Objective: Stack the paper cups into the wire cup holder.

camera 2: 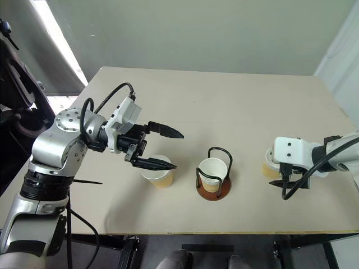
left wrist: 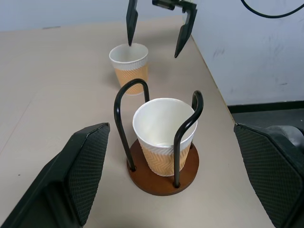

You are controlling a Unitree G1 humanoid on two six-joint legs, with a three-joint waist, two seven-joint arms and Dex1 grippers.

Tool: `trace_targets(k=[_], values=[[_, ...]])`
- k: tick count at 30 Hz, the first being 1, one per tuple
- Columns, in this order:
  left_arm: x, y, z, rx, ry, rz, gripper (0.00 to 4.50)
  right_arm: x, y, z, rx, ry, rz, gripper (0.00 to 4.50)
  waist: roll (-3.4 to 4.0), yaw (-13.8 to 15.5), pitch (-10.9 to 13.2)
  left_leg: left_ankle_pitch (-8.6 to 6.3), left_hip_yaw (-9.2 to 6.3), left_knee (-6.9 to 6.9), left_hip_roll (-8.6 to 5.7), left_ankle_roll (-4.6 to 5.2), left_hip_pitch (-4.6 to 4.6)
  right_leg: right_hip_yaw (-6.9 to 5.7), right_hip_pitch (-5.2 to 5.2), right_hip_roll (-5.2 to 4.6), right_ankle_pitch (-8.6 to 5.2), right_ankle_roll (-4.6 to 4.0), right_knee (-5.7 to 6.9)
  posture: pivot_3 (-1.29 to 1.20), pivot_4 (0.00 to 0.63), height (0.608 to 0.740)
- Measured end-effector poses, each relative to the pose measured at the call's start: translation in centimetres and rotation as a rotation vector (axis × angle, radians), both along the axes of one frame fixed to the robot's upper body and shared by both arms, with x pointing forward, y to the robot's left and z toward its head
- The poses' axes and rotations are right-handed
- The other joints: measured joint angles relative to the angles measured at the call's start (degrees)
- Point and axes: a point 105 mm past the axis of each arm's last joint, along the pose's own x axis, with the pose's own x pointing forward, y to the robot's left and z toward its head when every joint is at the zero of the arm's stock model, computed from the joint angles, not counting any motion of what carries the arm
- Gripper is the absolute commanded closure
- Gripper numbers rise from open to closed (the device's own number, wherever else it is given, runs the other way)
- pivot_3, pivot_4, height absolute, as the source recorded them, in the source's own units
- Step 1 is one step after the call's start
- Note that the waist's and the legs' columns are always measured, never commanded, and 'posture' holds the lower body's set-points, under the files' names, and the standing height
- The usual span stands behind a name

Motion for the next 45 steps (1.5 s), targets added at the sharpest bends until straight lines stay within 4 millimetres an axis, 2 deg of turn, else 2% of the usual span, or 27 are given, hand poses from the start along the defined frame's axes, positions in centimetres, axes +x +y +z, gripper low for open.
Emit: trace_targets(k=[10,11,14,23,24,34,38,41,45], values=[[-0.1,-0.2,0.2,-0.001,-0.006,0.009,0.0,1.8,-2.1,-2.9,-0.046,0.035,-0.044,0.08,0.0,-0.01,0.0,0.01,0.01,0.02,0.0,0.02,0.0,0.0,-0.01,0.0,0.01,0.01,0.02,0.0,0.15,0.74],[-0.1,-0.2,0.2,-0.002,-0.007,0.01,0.0,1.9,-2.1,-2.9,-0.048,0.036,-0.043,0.25,0.0,-0.01,0.0,0.01,0.0,0.02,0.0,0.02,0.0,0.0,-0.01,0.0,0.01,0.01,0.02,0.0,0.15,0.74],[0.0,-0.2,0.2,-0.004,-0.011,0.016,0.0,2.3,-2.2,-2.9,-0.048,0.035,-0.042,1.01,0.0,-0.01,0.0,0.01,0.01,0.03,0.0,0.02,0.0,0.0,0.0,0.0,0.01,0.01,0.02,0.0,0.15,0.74],[0.0,-0.2,0.2,-0.002,-0.014,0.018,0.0,1.9,-0.1,-2.1,0.001,0.056,0.033,4.26,0.0,0.02,0.0,0.01,0.01,0.02,0.0,0.02,0.0,-0.01,0.02,0.0,0.01,0.01,0.03,0.0,0.15,0.74],[0.0,-0.2,0.2,-0.001,-0.015,0.019,0.0,1.8,0.0,-2.1,0.003,0.06,0.033,4.45,0.0,0.02,0.0,0.01,0.01,0.02,0.0,0.01,0.0,-0.01,0.02,0.0,0.01,0.01,0.03,0.0,0.15,0.74],[0.2,0.0,0.1,0.004,-0.02,0.03,0.0,1.5,0.4,-1.8,0.002,0.068,0.047,4.45,0.0,0.0,0.0,0.01,0.0,0.02,0.0,0.01,0.0,-0.01,0.01,0.0,0.01,0.01,0.03,0.0,0.15,0.74],[0.3,0.0,0.1,0.005,-0.03,0.028,0.0,1.7,0.6,-1.0,0.001,0.046,0.052,4.45,0.0,-0.01,0.0,0.01,0.01,0.02,0.0,0.01,0.0,0.0,0.01,0.0,0.01,0.01,0.03,0.0,0.15,0.74],[0.3,0.1,0.0,0.006,-0.029,0.031,0.0,2.2,1.2,1.2,0.006,-0.025,0.07,4.45,0.0,-0.09,0.0,0.01,0.0,0.02,0.0,0.01,0.0,-0.01,-0.01,0.0,0.01,0.0,0.03,0.0,0.15,0.74],[0.4,0.1,-0.1,0.009,-0.03,0.034,0.0,2.4,2.8,5.3,0.026,-0.14,0.118,4.45,0.01,-0.15,0.0,0.01,0.0,-0.01,0.0,0.01,-0.01,-0.01,-0.03,0.01,0.01,0.0,0.03,0.0,0.15,0.74]])
